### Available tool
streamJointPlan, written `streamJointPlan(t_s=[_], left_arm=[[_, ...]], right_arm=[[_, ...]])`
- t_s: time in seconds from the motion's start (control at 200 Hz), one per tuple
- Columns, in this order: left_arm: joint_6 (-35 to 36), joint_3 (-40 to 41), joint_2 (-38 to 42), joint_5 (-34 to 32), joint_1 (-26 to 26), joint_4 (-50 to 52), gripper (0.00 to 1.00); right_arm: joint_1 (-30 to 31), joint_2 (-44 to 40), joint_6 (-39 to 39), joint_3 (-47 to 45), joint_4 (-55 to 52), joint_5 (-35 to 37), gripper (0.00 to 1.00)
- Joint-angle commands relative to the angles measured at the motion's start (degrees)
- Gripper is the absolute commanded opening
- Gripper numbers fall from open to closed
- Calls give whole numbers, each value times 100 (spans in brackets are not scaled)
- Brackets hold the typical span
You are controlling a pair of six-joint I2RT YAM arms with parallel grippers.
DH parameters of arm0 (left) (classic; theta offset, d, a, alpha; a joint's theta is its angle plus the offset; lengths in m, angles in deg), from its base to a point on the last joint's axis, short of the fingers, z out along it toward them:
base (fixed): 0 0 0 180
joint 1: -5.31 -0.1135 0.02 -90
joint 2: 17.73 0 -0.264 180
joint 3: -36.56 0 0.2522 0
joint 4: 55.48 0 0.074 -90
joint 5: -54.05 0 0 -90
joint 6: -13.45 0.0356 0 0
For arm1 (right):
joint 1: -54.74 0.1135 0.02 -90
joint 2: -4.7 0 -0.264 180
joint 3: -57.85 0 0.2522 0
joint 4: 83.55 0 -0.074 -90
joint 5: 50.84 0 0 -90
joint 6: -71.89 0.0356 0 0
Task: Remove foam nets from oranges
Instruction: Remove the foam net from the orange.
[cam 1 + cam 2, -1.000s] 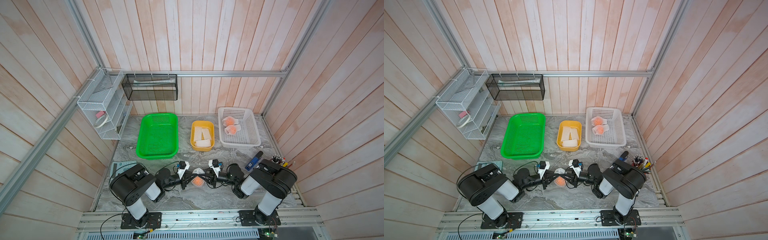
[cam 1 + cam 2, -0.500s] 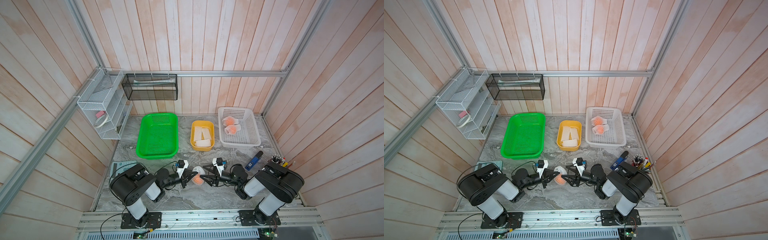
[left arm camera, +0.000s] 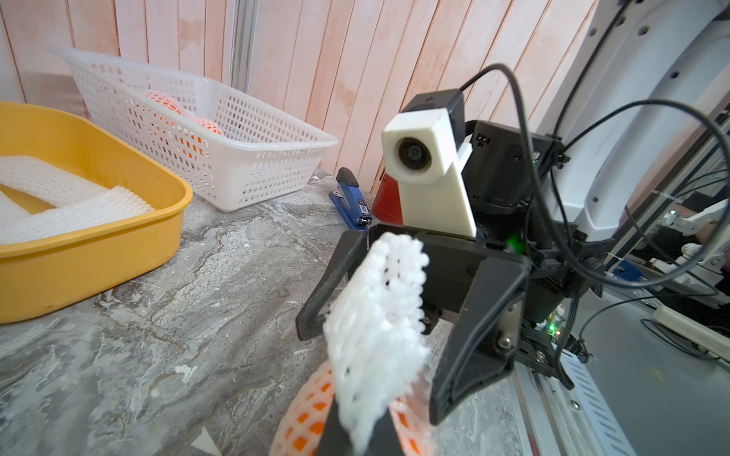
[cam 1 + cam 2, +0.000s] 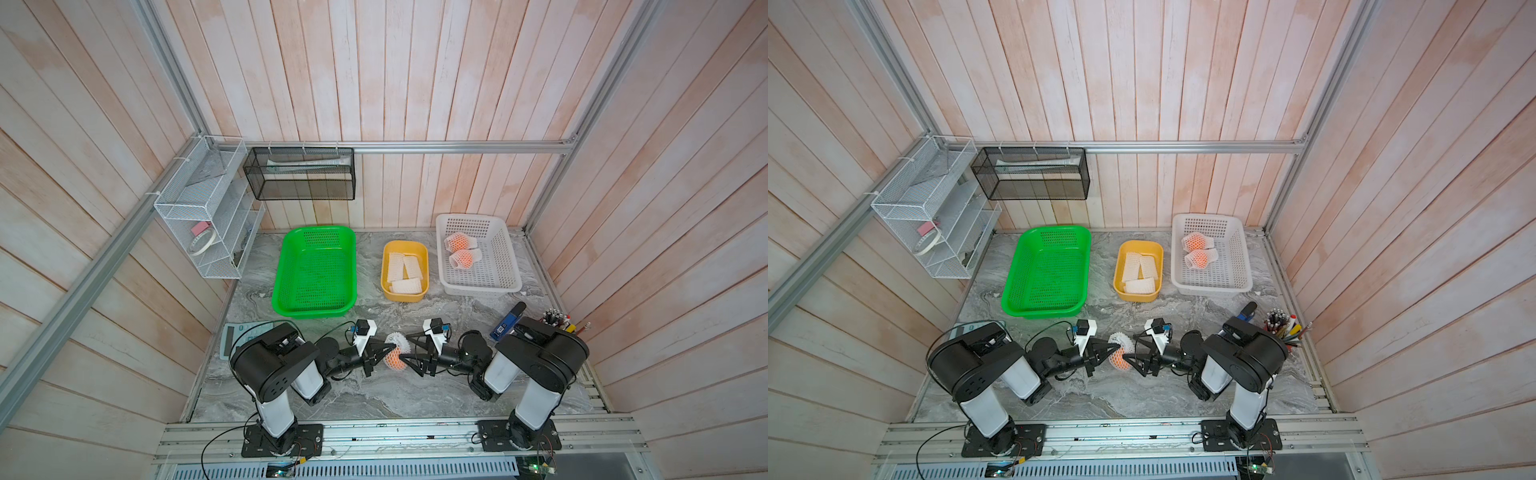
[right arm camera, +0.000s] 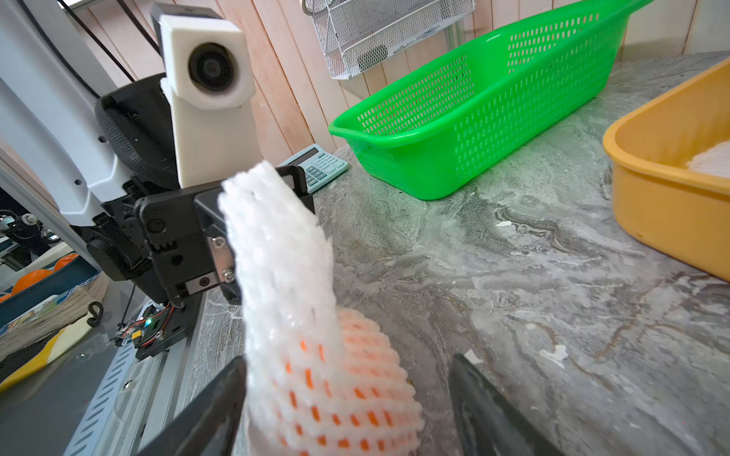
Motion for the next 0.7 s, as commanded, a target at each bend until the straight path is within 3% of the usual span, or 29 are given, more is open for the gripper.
streamJointPlan(t_s=[0.0, 0.28, 0.695], left_arm=[[-59, -26, -1, -10, -9, -309, 0], [-117, -11, -74, 39, 0, -398, 0], [-179, -70, -112, 13, 0, -398, 0]], right_arm=[[54, 197, 0, 111, 311, 37, 79], [54, 348, 69, 230, 556, 29, 51], [29, -120, -23, 413, -371, 52, 25]])
